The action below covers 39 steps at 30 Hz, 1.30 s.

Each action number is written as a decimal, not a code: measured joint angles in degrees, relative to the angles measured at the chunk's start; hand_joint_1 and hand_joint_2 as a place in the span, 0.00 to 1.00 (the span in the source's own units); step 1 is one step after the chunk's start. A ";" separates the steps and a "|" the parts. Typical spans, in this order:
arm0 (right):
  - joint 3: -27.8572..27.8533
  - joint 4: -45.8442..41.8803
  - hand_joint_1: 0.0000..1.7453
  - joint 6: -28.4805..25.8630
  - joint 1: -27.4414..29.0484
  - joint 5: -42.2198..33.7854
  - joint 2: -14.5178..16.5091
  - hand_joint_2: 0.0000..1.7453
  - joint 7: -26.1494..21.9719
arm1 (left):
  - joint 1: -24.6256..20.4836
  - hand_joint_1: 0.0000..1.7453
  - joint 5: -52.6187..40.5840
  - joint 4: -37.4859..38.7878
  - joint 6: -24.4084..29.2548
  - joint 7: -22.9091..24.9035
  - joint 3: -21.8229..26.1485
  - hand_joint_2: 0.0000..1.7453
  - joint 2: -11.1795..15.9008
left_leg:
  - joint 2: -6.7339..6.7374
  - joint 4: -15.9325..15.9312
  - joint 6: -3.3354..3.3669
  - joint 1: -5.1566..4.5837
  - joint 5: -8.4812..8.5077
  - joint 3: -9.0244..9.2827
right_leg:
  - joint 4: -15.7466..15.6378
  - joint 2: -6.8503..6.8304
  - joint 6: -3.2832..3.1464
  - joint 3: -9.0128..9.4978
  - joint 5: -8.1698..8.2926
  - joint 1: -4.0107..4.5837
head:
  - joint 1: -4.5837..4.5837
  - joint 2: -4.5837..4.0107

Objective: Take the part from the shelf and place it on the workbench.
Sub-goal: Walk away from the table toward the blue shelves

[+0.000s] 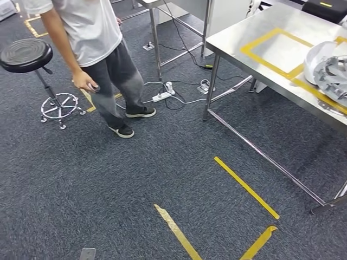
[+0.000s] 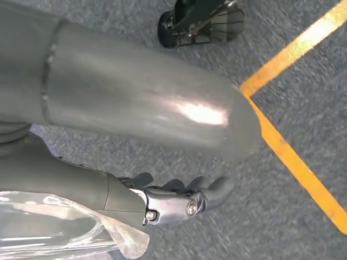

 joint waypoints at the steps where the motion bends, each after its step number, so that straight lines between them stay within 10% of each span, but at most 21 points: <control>1: -0.63 0.00 0.00 0.10 0.00 -0.74 0.34 0.00 0.00 | 0.17 0.00 -0.14 0.00 0.00 0.31 0.01 0.00 0.05 | -0.90 0.04 -0.02 -0.05 0.05 -0.01 | -0.33 0.14 -0.10 0.08 0.94 0.02 | -0.01 0.00; 5: -2.38 0.00 0.00 0.27 -0.17 -1.61 1.63 0.00 -0.72 | 0.55 0.00 -0.14 -0.01 0.00 0.21 0.06 0.00 0.30 | -4.08 0.65 -0.56 -0.11 0.05 -0.30 | -13.74 3.99 -0.60 6.30 7.49 -0.32 | -0.02 0.00; 9: -2.90 0.00 0.00 1.00 -0.62 -0.37 2.65 0.00 -1.08 | 0.93 0.00 0.36 -0.03 -0.02 -0.44 0.51 0.00 0.73 | -5.93 1.63 -1.91 0.26 0.08 -1.53 | -16.21 3.70 -1.20 7.86 7.57 -0.24 | -0.07 0.00; 13: -2.84 0.00 0.00 1.70 -0.46 0.75 3.55 0.00 -1.73 | 1.20 0.00 -0.43 -0.04 -0.05 0.66 0.89 0.00 1.16 | -0.61 12.18 -2.94 0.21 -5.62 -5.47 | -16.63 0.21 -2.25 8.30 7.58 -0.20 | -0.68 0.00; 16: -2.84 0.00 0.00 1.99 -0.41 0.75 3.69 0.00 -2.46 | 1.29 0.00 -1.02 -0.04 -0.16 1.49 0.89 0.00 1.16 | 0.74 17.11 -3.45 0.73 -7.40 -7.59 | -16.62 -2.62 -2.32 8.34 7.33 -0.09 | -0.70 0.00; 21: -2.84 0.00 0.00 1.96 -0.60 0.90 3.62 0.00 -2.37 | 0.90 0.00 -0.87 -0.04 -0.45 0.05 1.15 0.00 0.90 | 5.53 2.19 -2.89 0.37 -0.95 -0.26 | -16.49 -6.17 -1.36 8.91 6.68 0.28 | -0.64 0.00; 24: -2.85 -0.04 0.00 1.85 -0.87 1.17 3.55 0.00 -2.15 | 0.73 0.00 -1.27 -0.04 -1.01 -0.69 1.32 0.00 0.72 | 4.78 1.07 -1.84 0.06 -0.99 -0.32 | -16.45 -7.70 -0.50 9.17 6.32 0.28 | -0.43 0.00; 28: -2.80 -0.15 0.00 1.87 -0.87 2.26 3.31 0.00 -2.51 | 0.32 0.00 -2.22 -0.04 -1.49 -1.37 1.34 0.00 0.79 | 2.21 0.65 -0.40 0.33 -0.46 -0.24 | -7.96 -1.43 0.17 5.26 1.39 -0.10 | 0.18 0.00; 31: -2.67 -0.15 0.00 1.84 -0.48 2.46 3.19 0.00 -2.96 | 0.02 0.00 -2.71 -0.03 -1.57 -2.01 1.33 0.00 0.86 | -0.30 0.72 -0.13 0.20 -0.42 -0.26 | 0.47 0.07 0.11 0.45 -0.66 -0.04 | 0.36 0.00; 35: -2.75 -0.19 0.00 1.82 -0.59 1.58 3.25 0.00 -4.40 | -0.25 0.00 -3.42 -0.03 -1.39 -1.70 1.30 0.00 1.53 | -3.70 1.35 -0.58 0.23 -0.69 -0.25 | -11.52 3.32 -0.22 4.82 6.98 -0.40 | 0.34 0.00; 39: -2.78 -0.24 0.00 2.58 -1.29 1.85 3.43 0.00 -4.90 | -0.76 0.00 -4.74 -0.02 -1.64 0.40 1.02 0.00 2.35 | -6.25 1.63 -2.00 0.64 -0.46 -1.27 | -15.55 4.40 -0.65 6.99 7.62 -0.43 | 0.27 0.00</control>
